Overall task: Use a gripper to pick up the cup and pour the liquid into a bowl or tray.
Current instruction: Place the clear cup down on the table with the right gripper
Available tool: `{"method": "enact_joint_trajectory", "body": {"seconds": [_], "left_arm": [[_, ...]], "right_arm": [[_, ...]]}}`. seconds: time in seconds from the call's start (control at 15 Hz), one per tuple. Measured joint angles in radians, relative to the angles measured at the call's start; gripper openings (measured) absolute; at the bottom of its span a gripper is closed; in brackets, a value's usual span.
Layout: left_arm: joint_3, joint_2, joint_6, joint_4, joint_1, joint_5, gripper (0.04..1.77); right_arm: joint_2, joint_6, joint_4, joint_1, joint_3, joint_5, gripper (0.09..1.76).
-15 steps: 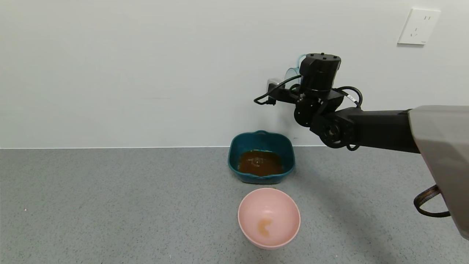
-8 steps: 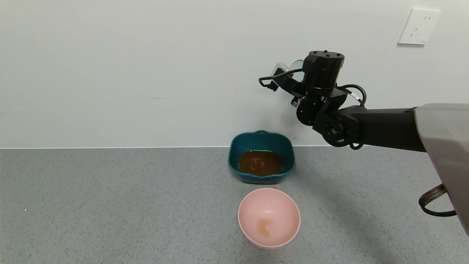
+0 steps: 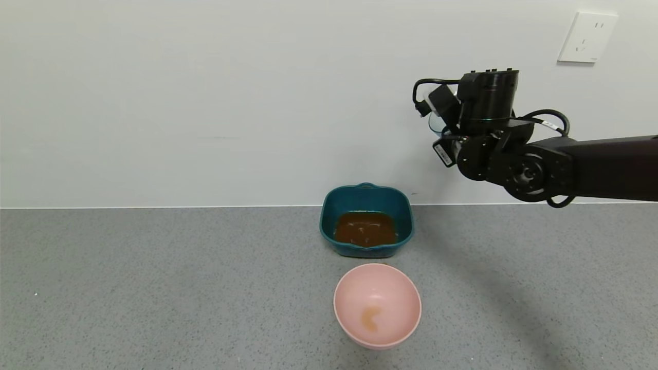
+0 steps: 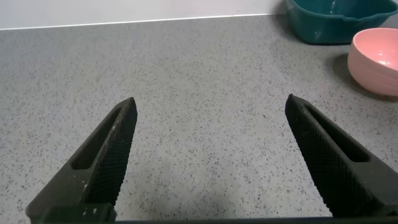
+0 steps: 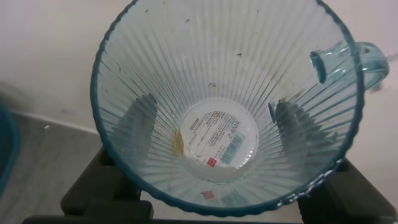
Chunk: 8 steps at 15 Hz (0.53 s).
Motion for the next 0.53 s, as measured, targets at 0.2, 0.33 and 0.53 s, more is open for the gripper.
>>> {"method": "enact_joint_trajectory", "body": {"seconds": [0.2,0.33,0.53], "left_arm": [[0.0,0.0,0.0,0.0,0.0,0.0,1.72],[0.0,0.0,0.0,0.0,0.0,0.0,1.72],[0.0,0.0,0.0,0.0,0.0,0.0,1.72]], "right_arm": [[-0.115,0.296,0.221,-0.021,0.102,0.169,1.34],[-0.188,0.428,0.281,-0.036,0.184,0.291,1.34],[-0.279,0.49,0.277,-0.073,0.327,0.423,1.34]]}}
